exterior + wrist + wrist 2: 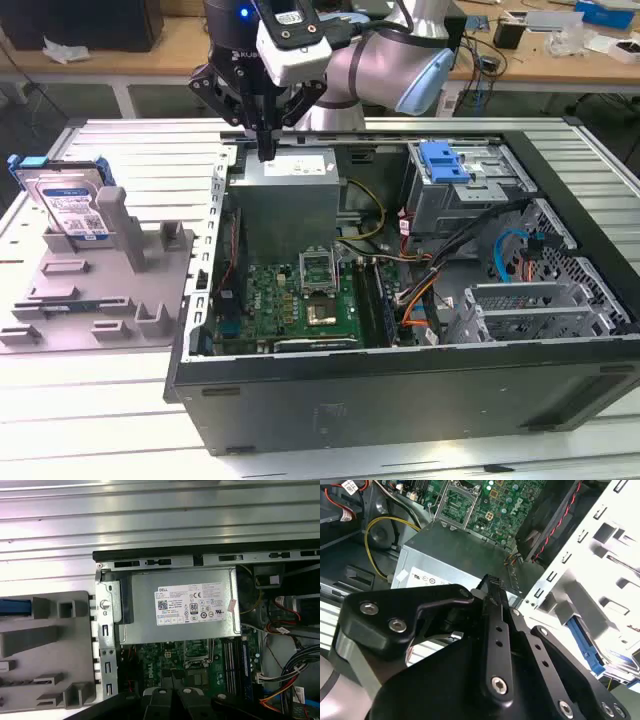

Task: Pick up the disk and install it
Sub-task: 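Reach for the disk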

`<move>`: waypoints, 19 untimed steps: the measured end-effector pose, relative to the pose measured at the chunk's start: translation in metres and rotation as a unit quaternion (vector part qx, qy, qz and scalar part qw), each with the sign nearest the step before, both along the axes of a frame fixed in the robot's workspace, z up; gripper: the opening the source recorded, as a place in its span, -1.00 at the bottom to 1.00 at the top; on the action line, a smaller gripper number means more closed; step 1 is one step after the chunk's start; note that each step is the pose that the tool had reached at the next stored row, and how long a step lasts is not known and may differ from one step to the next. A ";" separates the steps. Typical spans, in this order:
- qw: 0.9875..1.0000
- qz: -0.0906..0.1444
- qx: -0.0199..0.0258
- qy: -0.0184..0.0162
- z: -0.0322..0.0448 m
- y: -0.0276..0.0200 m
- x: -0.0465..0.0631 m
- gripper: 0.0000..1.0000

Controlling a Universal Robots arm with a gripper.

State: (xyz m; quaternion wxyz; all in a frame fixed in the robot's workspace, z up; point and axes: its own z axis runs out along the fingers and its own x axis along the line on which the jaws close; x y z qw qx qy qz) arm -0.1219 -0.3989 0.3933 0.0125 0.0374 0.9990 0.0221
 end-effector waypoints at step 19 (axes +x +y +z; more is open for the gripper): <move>1.000 0.000 0.000 0.000 -0.0015 0.0004 -0.027 -0.79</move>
